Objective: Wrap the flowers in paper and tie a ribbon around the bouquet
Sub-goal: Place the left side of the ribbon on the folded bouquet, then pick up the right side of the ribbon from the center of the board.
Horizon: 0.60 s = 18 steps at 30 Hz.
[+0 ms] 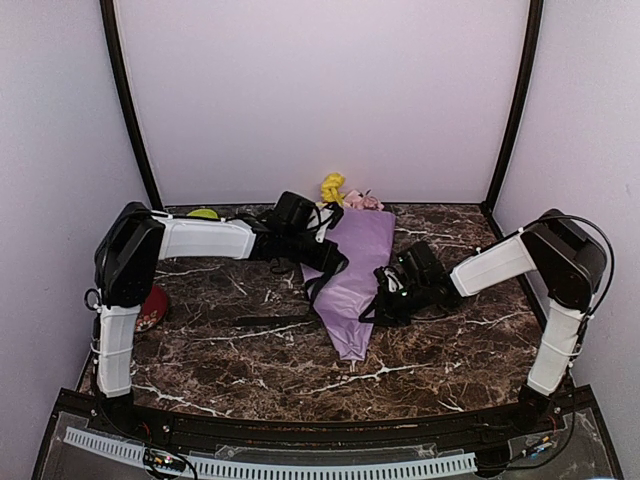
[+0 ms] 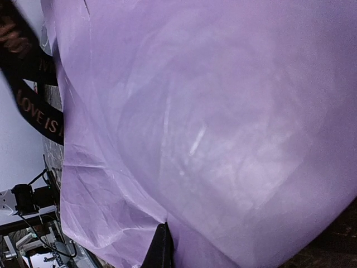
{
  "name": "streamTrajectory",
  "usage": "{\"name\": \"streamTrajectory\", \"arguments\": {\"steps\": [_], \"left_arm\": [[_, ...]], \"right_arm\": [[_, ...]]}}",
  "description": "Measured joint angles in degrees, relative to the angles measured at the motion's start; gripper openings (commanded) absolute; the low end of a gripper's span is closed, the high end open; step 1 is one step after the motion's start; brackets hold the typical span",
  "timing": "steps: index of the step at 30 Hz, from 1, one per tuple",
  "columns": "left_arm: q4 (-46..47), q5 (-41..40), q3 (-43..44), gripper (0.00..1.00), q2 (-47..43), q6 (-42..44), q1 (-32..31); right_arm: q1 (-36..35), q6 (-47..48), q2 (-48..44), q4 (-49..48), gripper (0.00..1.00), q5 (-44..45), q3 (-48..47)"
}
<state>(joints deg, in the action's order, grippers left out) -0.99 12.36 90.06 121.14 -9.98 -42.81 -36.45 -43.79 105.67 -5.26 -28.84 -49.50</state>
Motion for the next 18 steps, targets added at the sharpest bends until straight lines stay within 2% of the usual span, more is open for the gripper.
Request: {"name": "streamTrajectory", "arguments": {"steps": [5,8,11,18], "left_arm": [[-2.4,0.4,0.0,0.00,7.6,-1.9,0.9],[-2.1,1.0,0.7,0.00,8.6,-2.8,1.0],[-2.1,1.0,0.8,0.00,8.7,-3.0,1.0],[-1.9,1.9,0.6,0.00,8.8,-3.1,1.1]], "right_arm": [[-0.4,0.3,-0.5,0.7,0.22,0.6,0.0],[-0.6,1.0,-3.0,4.2,0.29,2.7,-0.2],[-0.6,3.0,-6.3,11.4,0.36,6.0,-1.3],[1.9,10.6,-14.2,28.6,0.45,15.7,-10.8]]}}
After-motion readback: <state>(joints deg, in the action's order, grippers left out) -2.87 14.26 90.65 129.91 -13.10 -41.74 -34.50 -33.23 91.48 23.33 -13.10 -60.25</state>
